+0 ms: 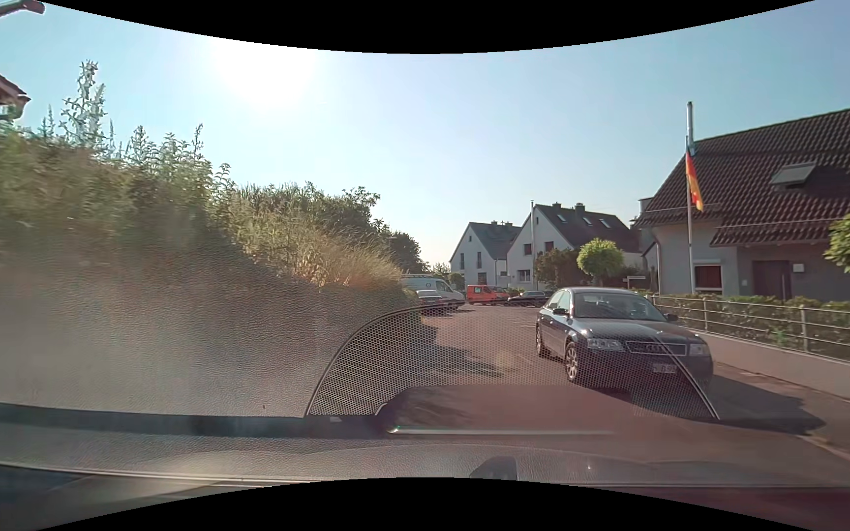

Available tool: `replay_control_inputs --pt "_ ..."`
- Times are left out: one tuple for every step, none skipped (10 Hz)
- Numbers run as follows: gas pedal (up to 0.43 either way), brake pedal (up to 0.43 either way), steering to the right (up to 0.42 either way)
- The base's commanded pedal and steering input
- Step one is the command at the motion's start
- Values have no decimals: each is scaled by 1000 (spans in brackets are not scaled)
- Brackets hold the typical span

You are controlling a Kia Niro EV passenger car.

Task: Follow the waypoints while adhering to traffic rules and regulations

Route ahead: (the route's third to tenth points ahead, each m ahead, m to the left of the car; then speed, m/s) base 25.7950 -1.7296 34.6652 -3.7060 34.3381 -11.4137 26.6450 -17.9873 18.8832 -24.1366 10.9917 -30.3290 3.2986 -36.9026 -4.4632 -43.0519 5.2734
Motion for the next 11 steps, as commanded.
replay_control_inputs --pt "20 0 -5" --pt "20 0 -4" --pt "20 0 -4" --pt "20 0 -4" --pt "20 0 -4" --pt "28 0 -3" --pt "8 0 -2" --pt "20 0 -1" --pt "20 0 0" --pt "20 0 2" --pt "20 0 5"
